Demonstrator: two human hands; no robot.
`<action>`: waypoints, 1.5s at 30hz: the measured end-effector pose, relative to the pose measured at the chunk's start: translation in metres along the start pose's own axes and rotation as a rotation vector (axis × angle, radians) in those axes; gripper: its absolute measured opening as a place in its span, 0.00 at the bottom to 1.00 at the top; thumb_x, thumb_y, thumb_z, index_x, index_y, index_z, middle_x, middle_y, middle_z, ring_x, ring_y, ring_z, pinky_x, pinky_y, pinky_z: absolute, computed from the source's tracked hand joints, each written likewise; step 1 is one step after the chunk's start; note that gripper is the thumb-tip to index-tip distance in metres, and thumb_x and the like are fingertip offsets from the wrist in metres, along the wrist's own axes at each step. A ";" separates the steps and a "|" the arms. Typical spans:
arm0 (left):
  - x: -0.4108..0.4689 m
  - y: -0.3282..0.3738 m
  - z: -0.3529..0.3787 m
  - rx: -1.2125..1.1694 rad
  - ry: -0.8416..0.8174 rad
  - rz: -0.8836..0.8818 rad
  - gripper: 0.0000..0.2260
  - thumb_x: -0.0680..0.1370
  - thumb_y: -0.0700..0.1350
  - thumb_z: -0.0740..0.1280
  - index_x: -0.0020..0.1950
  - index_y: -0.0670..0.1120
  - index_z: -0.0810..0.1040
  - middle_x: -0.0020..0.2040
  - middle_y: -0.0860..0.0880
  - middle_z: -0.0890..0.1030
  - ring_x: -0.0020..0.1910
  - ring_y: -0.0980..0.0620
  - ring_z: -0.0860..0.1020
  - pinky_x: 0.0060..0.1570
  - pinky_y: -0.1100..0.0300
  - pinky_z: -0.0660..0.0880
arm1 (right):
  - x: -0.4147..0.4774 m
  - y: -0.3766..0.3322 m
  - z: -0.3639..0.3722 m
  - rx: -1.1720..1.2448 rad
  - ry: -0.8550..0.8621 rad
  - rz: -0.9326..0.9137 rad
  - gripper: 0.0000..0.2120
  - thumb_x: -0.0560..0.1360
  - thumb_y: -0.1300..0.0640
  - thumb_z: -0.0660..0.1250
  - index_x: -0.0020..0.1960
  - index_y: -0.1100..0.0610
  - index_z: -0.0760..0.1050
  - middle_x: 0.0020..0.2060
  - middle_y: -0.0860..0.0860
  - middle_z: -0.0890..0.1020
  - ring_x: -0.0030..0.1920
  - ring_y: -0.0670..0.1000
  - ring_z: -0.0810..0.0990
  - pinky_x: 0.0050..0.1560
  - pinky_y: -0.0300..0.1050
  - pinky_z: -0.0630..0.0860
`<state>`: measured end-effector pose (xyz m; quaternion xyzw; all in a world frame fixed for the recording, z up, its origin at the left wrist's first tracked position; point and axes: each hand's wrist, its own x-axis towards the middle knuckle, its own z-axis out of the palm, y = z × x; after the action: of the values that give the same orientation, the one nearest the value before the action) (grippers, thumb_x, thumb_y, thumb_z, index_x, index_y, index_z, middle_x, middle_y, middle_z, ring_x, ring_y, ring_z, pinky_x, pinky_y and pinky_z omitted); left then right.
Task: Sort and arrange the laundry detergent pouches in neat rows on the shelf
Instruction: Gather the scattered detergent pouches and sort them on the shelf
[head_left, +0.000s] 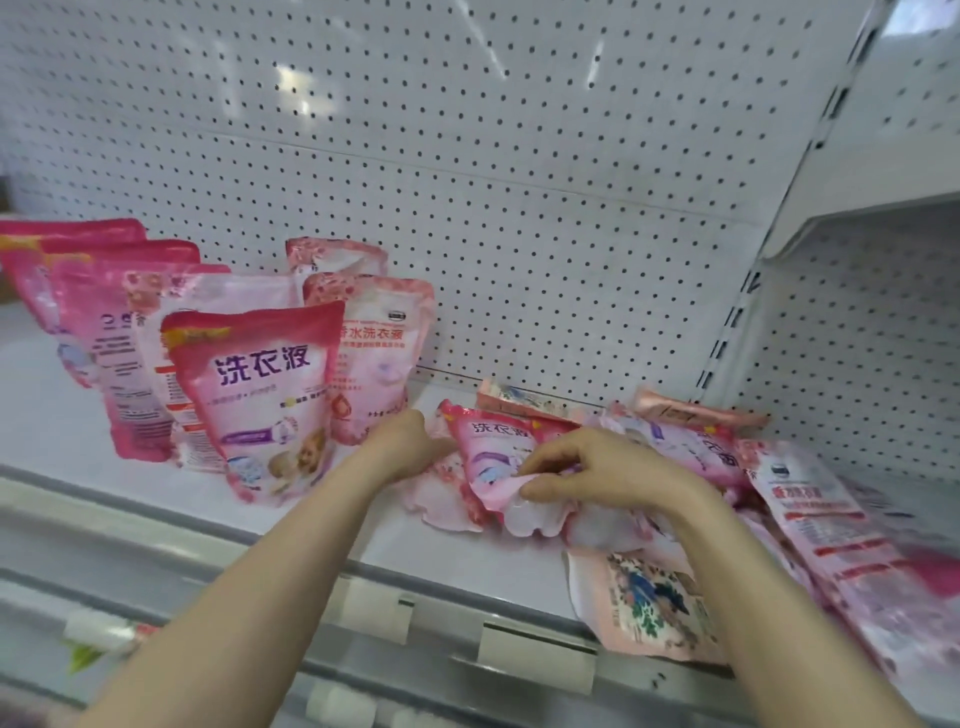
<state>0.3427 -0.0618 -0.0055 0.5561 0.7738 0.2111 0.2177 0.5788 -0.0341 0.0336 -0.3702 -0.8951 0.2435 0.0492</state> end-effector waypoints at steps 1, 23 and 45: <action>0.001 -0.002 0.000 -0.073 -0.013 -0.017 0.25 0.76 0.53 0.70 0.65 0.38 0.72 0.61 0.40 0.78 0.57 0.42 0.78 0.55 0.53 0.74 | 0.002 0.001 -0.003 0.028 -0.031 0.012 0.13 0.74 0.40 0.69 0.52 0.47 0.83 0.42 0.42 0.85 0.42 0.42 0.79 0.45 0.39 0.74; -0.043 -0.024 -0.016 -0.258 0.118 -0.164 0.05 0.77 0.44 0.67 0.51 0.45 0.79 0.38 0.50 0.81 0.31 0.52 0.77 0.33 0.62 0.75 | 0.138 0.013 0.011 -0.314 -0.029 0.139 0.18 0.81 0.45 0.60 0.53 0.60 0.76 0.50 0.58 0.81 0.52 0.57 0.79 0.44 0.43 0.70; -0.092 -0.030 -0.022 -0.675 0.629 0.198 0.21 0.72 0.39 0.74 0.64 0.49 0.78 0.49 0.61 0.80 0.46 0.69 0.78 0.42 0.75 0.73 | 0.141 -0.046 -0.054 -0.141 0.728 -0.155 0.06 0.73 0.54 0.73 0.48 0.55 0.79 0.43 0.47 0.80 0.46 0.50 0.77 0.47 0.46 0.73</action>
<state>0.3338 -0.1596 0.0049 0.4342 0.6335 0.6290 0.1201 0.4623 0.0566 0.0895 -0.3663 -0.8589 0.0292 0.3567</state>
